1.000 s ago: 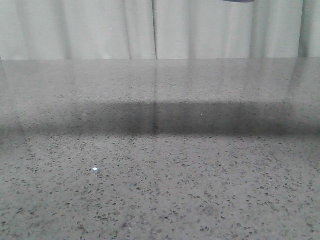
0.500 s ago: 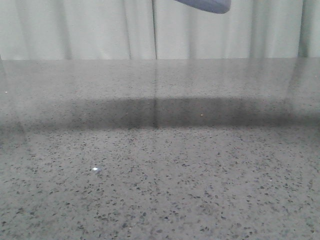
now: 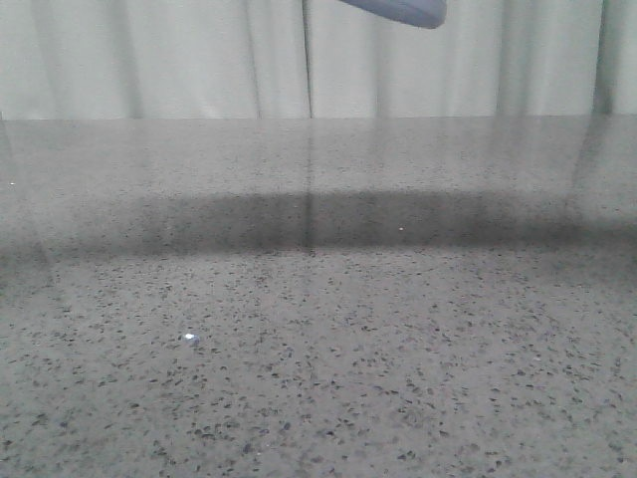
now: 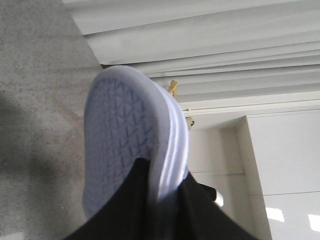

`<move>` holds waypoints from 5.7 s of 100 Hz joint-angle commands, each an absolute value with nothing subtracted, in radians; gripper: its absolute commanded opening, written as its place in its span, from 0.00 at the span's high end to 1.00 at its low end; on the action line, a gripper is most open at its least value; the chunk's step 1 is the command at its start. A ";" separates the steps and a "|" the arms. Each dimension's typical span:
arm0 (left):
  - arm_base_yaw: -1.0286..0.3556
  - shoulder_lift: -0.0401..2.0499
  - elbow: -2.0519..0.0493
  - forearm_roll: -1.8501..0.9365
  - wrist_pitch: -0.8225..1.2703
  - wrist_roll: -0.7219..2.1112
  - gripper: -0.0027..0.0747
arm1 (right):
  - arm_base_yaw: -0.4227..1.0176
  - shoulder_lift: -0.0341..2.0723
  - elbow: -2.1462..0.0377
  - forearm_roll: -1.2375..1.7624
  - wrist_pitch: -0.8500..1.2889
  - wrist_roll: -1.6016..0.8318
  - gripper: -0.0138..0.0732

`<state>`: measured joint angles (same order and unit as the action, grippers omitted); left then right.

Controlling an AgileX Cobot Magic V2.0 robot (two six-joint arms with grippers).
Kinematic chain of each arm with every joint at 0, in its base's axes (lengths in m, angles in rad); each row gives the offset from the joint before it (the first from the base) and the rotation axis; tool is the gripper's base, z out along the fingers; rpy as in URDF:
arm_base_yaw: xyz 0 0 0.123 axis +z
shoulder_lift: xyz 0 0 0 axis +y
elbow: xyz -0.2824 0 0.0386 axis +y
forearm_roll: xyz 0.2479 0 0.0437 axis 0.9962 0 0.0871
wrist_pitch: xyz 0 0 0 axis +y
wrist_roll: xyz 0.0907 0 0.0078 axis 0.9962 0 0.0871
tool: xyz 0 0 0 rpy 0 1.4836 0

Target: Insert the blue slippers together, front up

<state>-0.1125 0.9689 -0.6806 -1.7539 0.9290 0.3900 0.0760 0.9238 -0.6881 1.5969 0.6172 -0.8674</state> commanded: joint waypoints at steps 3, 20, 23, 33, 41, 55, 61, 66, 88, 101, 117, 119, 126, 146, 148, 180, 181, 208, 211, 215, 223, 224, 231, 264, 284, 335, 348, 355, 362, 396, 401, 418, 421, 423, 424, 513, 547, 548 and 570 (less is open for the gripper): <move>-0.139 0.957 -0.709 -1.776 1.088 0.376 0.93 | 0.099 0.920 -0.725 1.624 0.766 -0.927 0.96; -0.139 0.957 -0.709 -1.764 1.037 0.376 0.93 | 0.099 0.920 -0.725 1.526 0.720 -0.927 0.92; -0.139 0.957 -0.709 -1.759 1.025 0.376 0.93 | 0.099 0.920 -0.725 1.516 0.717 -0.927 0.89; -0.139 0.957 -0.709 -1.749 0.993 0.376 0.93 | 0.099 0.920 -0.725 1.490 0.693 -0.927 0.78; -0.139 0.957 -0.709 -1.743 0.979 0.376 0.93 | 0.099 0.920 -0.725 1.470 0.659 -0.935 0.69; -0.139 0.957 -0.709 -1.729 0.960 0.376 0.93 | 0.099 0.920 -0.725 1.450 0.600 -0.964 0.57; -0.139 0.957 -0.709 -1.719 0.949 0.376 0.93 | 0.099 0.920 -0.725 1.450 0.575 -0.969 0.54; -0.139 0.957 -0.709 -1.709 0.939 0.376 0.93 | 0.099 0.916 -0.725 1.450 0.550 -0.976 0.53; -0.139 0.957 -0.709 -1.697 0.909 0.376 0.93 | 0.099 0.855 -0.725 1.448 0.430 -1.019 0.53; -0.139 0.957 -0.709 -1.691 0.899 0.376 0.93 | 0.099 0.799 -0.725 1.426 0.379 -1.019 0.53; -0.139 0.957 -0.709 -1.691 0.892 0.376 0.93 | 0.099 0.726 -0.725 1.414 0.329 -1.019 0.53; -0.139 0.957 -0.709 -1.689 0.889 0.376 0.93 | 0.099 0.717 -0.725 1.414 0.325 -1.019 0.53; -0.139 0.957 -0.709 -1.681 0.884 0.376 0.93 | 0.099 0.682 -0.725 1.414 0.311 -1.019 0.53; -0.139 0.964 -0.709 -1.653 0.860 0.376 0.93 | 0.099 0.604 -0.725 1.414 0.285 -1.019 0.53; -0.139 0.969 -0.709 -1.653 0.860 0.376 0.93 | 0.099 0.601 -0.725 1.414 0.285 -1.019 0.53; -0.139 1.105 -0.709 -1.656 0.852 0.450 0.93 | 0.099 0.588 -0.725 1.414 0.324 -1.019 0.53; -0.139 1.108 -0.709 -1.656 0.850 0.454 0.93 | 0.099 0.588 -0.725 1.414 0.323 -1.019 0.53; -0.139 1.223 -0.709 -1.656 0.818 0.486 0.93 | 0.099 0.588 -0.725 1.414 0.327 -1.019 0.53; -0.139 1.233 -0.709 -1.656 0.815 0.500 0.93 | 0.099 0.588 -0.725 1.414 0.327 -1.019 0.53; -0.139 1.247 -0.709 -1.656 0.811 0.507 0.93 | 0.099 0.588 -0.725 1.414 0.327 -1.019 0.53; -0.139 1.271 -0.709 -1.652 0.811 0.510 0.93 | 0.099 0.588 -0.725 1.414 0.327 -1.019 0.53; -0.139 1.275 -0.709 -1.652 0.811 0.512 0.93 | 0.099 0.588 -0.725 1.414 0.327 -1.019 0.53; -0.139 1.291 -0.709 -1.652 0.811 0.526 0.93 | 0.099 0.588 -0.725 1.414 0.327 -1.019 0.53; -0.139 1.317 -0.709 -1.605 0.817 0.528 0.93 | 0.099 0.588 -0.725 1.414 0.327 -1.019 0.53; -0.139 1.317 -0.709 -1.567 0.819 0.528 0.92 | 0.099 0.588 -0.725 1.414 0.327 -1.019 0.53; -0.139 1.317 -0.709 -1.505 0.738 0.528 0.67 | 0.099 0.588 -0.725 1.414 0.332 -1.019 0.53; -0.139 1.317 -0.709 -1.449 0.661 0.528 0.67 | 0.099 0.588 -0.725 1.414 0.337 -1.019 0.53; -0.139 1.317 -0.709 -1.428 0.624 0.528 0.67 | 0.099 0.588 -0.725 1.414 0.339 -1.019 0.53; -0.139 1.317 -0.709 -1.412 0.591 0.531 0.67 | 0.099 0.588 -0.725 1.414 0.341 -1.019 0.53; -0.139 1.315 -0.709 -1.405 0.440 0.689 0.67 | 0.099 0.588 -0.723 1.414 0.343 -1.019 0.53; -0.139 1.315 -0.709 -1.405 0.420 0.721 0.67 | 0.099 0.588 -0.723 1.413 0.343 -1.019 0.53; -0.139 1.287 -0.709 -1.405 0.369 0.833 0.67 | 0.099 0.588 -0.721 1.331 0.331 -1.019 0.53; -0.139 1.275 -0.709 -1.403 0.364 0.854 0.67 | 0.099 0.588 -0.721 1.310 0.323 -1.019 0.53; -0.139 1.264 -0.709 -1.403 0.357 0.869 0.67 | 0.099 0.588 -0.721 1.293 0.316 -1.019 0.53; -0.139 1.261 -0.709 -1.403 0.352 0.874 0.67 | 0.099 0.588 -0.721 1.282 0.312 -1.019 0.53; -0.137 0.374 -0.423 -1.148 0.177 1.050 0.67 | 0.099 0.292 -0.442 0.978 0.074 -1.021 0.53; -0.137 0.179 -0.270 -1.114 0.158 1.050 0.67 | 0.099 0.117 -0.285 0.965 0.060 -1.021 0.53; -0.137 0.179 -0.270 -1.114 0.156 1.050 0.67 | 0.099 0.116 -0.282 0.965 0.060 -1.021 0.53; -0.137 0.177 -0.247 -1.114 0.157 1.050 0.67 | 0.099 0.114 -0.259 0.965 0.055 -1.021 0.55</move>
